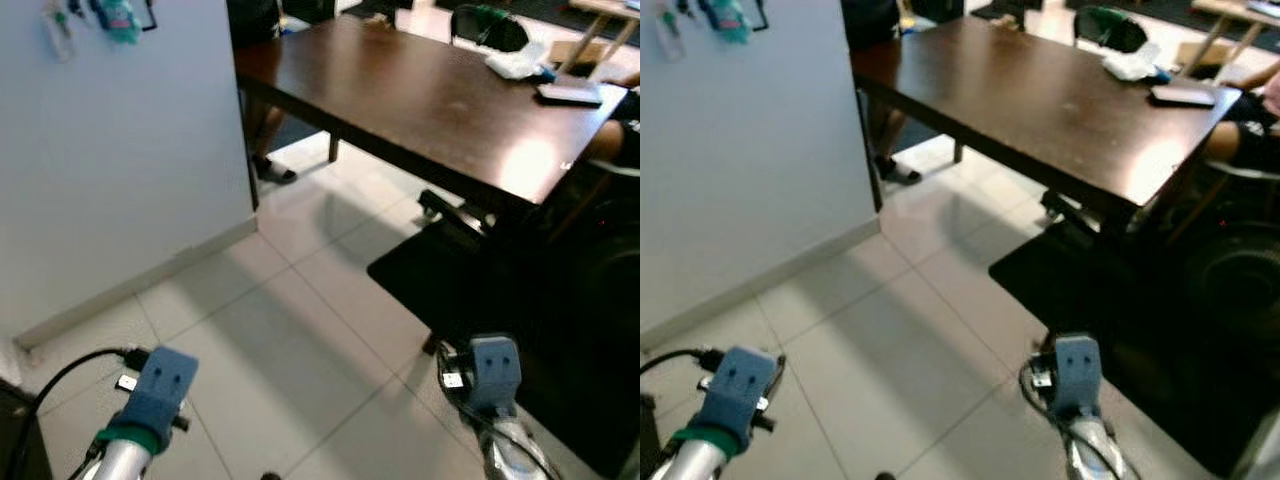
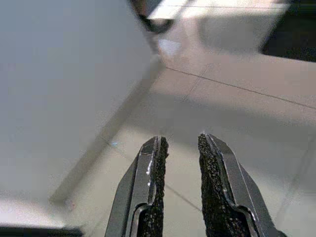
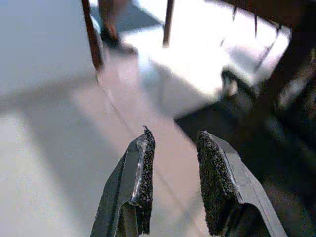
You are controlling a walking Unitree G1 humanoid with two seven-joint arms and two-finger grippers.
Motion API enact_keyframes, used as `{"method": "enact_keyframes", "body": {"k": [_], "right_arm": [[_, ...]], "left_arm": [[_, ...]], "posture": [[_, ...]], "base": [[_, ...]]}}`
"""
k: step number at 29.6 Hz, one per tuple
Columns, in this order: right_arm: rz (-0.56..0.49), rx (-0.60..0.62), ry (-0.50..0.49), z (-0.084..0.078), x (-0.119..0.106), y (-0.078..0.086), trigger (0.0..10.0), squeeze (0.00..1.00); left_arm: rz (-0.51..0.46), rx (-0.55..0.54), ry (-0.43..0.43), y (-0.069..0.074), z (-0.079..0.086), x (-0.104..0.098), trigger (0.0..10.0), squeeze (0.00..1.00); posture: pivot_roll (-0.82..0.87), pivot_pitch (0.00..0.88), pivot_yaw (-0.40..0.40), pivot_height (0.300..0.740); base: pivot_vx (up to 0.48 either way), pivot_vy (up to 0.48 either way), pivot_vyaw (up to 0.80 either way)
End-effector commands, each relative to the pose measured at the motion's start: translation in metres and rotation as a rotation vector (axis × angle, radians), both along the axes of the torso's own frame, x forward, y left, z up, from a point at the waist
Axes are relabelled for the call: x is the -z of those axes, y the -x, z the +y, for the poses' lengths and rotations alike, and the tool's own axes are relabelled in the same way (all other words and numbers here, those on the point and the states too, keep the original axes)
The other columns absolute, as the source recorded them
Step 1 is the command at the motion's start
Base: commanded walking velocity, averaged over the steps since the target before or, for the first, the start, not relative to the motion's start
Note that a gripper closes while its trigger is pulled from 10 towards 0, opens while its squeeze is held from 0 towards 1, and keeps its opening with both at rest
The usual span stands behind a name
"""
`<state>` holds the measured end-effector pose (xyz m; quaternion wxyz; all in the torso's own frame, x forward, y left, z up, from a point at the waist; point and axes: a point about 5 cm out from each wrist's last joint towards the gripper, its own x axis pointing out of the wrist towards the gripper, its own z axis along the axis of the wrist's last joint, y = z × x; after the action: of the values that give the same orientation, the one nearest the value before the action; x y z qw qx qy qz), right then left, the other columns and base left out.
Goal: Hang keys on a hook
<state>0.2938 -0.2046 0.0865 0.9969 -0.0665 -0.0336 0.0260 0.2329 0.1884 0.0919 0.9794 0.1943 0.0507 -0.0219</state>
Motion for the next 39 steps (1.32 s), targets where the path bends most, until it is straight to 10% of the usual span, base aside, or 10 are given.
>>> {"method": "enact_keyframes", "body": {"k": [1, 39], "right_arm": [[0.070, 0.008, -0.013, -0.0027, 0.0169, 0.0095, 10.0, 0.00], [0.077, -0.017, 0.011, 0.0003, 0.0144, 0.0063, 10.0, 0.00]], "left_arm": [[-0.006, -0.001, 0.000, -0.0004, -0.0005, -0.0053, 10.0, 0.00], [-0.006, -0.041, 0.022, -0.0056, 0.0016, -0.0126, 10.0, 0.00]], "posture": [[0.06, 0.152, 0.076, 0.740], [0.07, 0.138, 0.075, 0.740]], "base": [[0.247, 0.262, 0.00], [0.200, 0.044, 0.00]]}}
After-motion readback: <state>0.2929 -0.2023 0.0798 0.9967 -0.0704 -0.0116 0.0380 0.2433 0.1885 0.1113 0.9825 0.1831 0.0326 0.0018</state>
